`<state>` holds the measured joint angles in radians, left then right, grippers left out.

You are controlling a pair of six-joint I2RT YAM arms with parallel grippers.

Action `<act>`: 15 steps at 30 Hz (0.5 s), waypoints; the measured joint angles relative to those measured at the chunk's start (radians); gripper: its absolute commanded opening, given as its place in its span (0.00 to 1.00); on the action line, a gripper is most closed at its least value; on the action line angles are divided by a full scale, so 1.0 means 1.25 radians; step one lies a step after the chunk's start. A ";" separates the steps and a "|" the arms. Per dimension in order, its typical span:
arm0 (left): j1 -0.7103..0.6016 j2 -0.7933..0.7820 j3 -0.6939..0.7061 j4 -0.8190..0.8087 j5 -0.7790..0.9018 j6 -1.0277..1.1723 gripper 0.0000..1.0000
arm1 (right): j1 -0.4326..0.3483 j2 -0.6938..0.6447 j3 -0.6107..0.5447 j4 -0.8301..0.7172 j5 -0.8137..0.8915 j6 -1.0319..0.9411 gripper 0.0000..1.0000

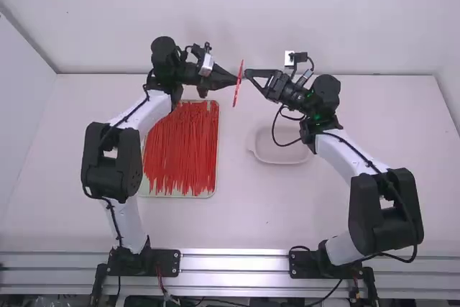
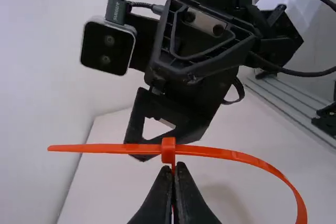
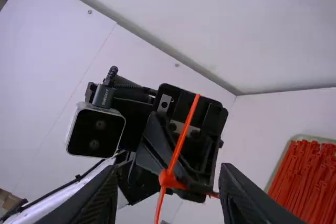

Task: Fasten the cable tie

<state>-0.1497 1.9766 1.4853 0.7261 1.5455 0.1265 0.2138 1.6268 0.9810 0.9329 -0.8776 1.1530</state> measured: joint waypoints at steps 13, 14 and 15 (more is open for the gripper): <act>-0.036 0.000 0.000 -0.022 0.000 0.000 0.02 | 0.000 0.000 0.000 0.016 0.005 -0.001 0.39; -0.036 0.000 0.000 -0.023 0.000 0.000 0.02 | 0.000 0.000 0.000 0.017 0.005 0.000 0.38; -0.036 0.000 0.000 -0.027 0.000 0.000 0.02 | 0.000 0.000 0.000 0.019 0.005 0.000 0.38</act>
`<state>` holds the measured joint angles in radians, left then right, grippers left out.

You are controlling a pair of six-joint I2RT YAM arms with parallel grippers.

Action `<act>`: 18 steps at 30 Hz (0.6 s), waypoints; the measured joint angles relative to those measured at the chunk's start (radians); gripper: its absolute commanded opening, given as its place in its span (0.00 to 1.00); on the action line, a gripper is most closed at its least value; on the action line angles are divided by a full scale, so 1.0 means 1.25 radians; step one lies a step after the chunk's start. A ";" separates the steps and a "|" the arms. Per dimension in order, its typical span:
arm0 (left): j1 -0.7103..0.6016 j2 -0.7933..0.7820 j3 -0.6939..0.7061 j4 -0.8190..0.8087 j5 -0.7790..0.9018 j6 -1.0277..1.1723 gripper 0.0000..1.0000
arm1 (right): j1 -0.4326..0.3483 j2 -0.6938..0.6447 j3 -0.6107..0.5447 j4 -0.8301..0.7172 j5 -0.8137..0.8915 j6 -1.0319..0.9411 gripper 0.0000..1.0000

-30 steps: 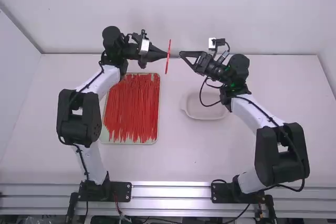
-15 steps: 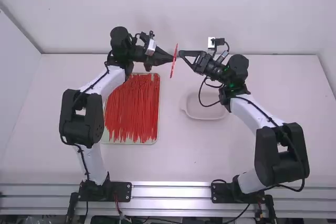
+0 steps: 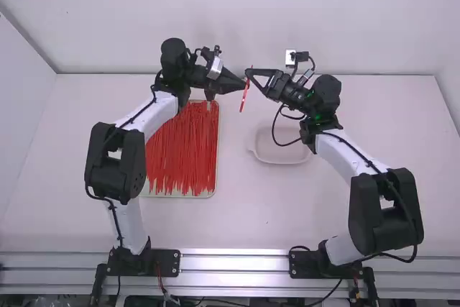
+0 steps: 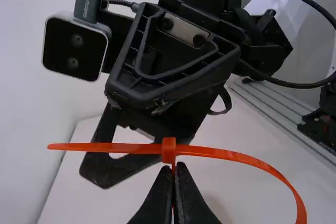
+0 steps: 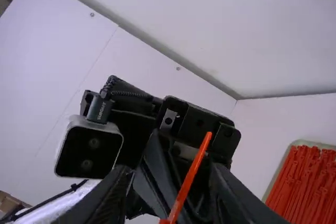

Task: Fasten the cable tie

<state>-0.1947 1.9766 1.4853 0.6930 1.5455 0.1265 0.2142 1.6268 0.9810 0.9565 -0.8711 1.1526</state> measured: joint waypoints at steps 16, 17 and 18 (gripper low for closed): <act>0.000 0.000 -0.019 0.008 0.000 0.000 0.02 | 0.000 0.000 0.000 0.001 -0.002 0.000 0.27; 0.000 0.000 -0.019 0.023 0.000 -0.004 0.02 | 0.000 0.000 0.000 0.001 -0.003 0.000 0.25; 0.000 0.000 -0.019 0.027 0.000 -0.006 0.02 | 0.000 0.000 0.000 0.001 -0.004 -0.001 0.24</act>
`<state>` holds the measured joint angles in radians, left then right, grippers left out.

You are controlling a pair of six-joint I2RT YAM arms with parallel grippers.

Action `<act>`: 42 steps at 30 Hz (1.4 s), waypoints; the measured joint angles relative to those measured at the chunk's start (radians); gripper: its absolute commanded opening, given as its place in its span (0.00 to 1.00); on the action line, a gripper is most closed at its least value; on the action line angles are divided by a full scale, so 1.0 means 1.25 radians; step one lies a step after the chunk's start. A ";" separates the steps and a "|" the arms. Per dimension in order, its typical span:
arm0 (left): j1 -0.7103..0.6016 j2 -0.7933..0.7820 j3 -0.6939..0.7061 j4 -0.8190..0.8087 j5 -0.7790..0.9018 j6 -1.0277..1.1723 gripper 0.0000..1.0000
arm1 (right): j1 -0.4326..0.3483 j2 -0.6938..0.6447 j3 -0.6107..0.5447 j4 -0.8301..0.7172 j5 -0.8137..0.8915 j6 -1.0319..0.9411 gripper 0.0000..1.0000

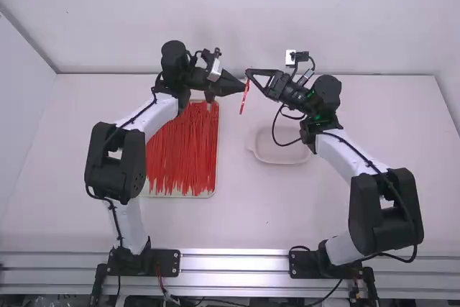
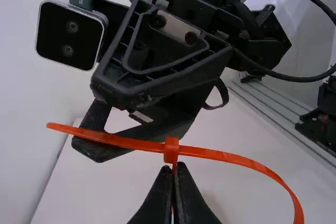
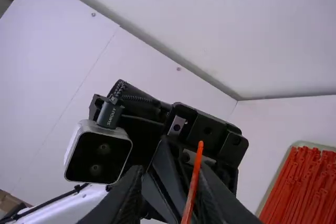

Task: Fasten the cable tie

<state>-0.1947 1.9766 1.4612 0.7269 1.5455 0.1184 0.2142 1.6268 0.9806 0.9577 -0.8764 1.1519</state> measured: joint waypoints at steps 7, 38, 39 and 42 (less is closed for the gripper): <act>0.000 0.000 0.000 0.106 0.003 -0.070 0.02 | 0.000 0.000 0.001 0.002 -0.005 -0.003 0.00; -0.003 0.000 -0.101 0.150 -0.025 -0.119 0.02 | -0.050 0.021 0.004 0.126 -0.057 0.037 0.00; -0.003 0.000 -0.103 0.150 -0.024 -0.119 0.02 | -0.053 0.021 0.004 0.133 -0.058 0.041 0.00; -0.003 0.000 -0.120 0.153 -0.025 -0.119 0.02 | -0.067 0.021 0.004 0.155 -0.063 0.049 0.00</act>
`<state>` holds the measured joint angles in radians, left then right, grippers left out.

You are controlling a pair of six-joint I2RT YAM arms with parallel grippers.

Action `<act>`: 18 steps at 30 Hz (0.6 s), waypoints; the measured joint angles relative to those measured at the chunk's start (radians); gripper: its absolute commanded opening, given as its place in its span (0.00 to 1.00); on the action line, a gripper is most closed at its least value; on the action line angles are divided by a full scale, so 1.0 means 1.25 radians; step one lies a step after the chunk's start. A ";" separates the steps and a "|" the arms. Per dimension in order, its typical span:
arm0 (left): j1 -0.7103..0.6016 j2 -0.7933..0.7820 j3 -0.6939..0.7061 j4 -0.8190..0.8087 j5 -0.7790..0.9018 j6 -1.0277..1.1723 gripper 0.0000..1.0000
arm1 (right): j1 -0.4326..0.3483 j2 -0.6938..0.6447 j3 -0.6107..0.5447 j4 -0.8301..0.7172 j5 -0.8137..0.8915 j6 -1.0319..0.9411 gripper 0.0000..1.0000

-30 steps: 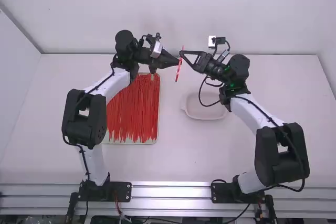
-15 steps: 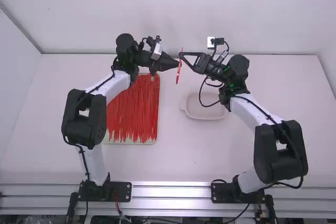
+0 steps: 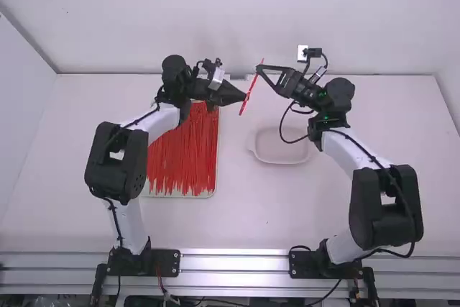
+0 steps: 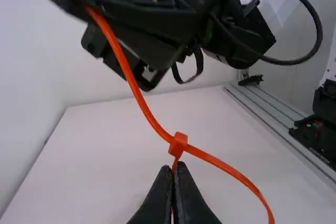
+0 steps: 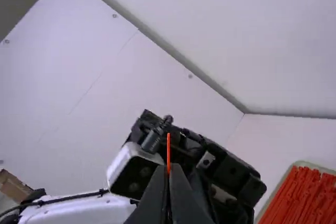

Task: Fasten the cable tie

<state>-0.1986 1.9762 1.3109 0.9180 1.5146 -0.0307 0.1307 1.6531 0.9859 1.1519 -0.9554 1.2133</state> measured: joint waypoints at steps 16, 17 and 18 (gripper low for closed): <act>0.000 0.000 -0.022 0.013 -0.005 0.000 0.02 | -0.046 0.000 0.001 0.042 -0.011 0.048 0.00; 0.000 0.000 -0.022 0.008 -0.005 0.000 0.02 | -0.046 0.000 0.002 0.040 -0.011 0.048 0.00; 0.000 0.000 -0.022 0.007 -0.005 0.000 0.02 | -0.046 0.000 0.003 0.040 -0.011 0.048 0.00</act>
<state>-0.1989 1.9762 1.2831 0.9264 1.5082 -0.0307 0.0727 1.6531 0.9894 1.2018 -0.9695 1.2736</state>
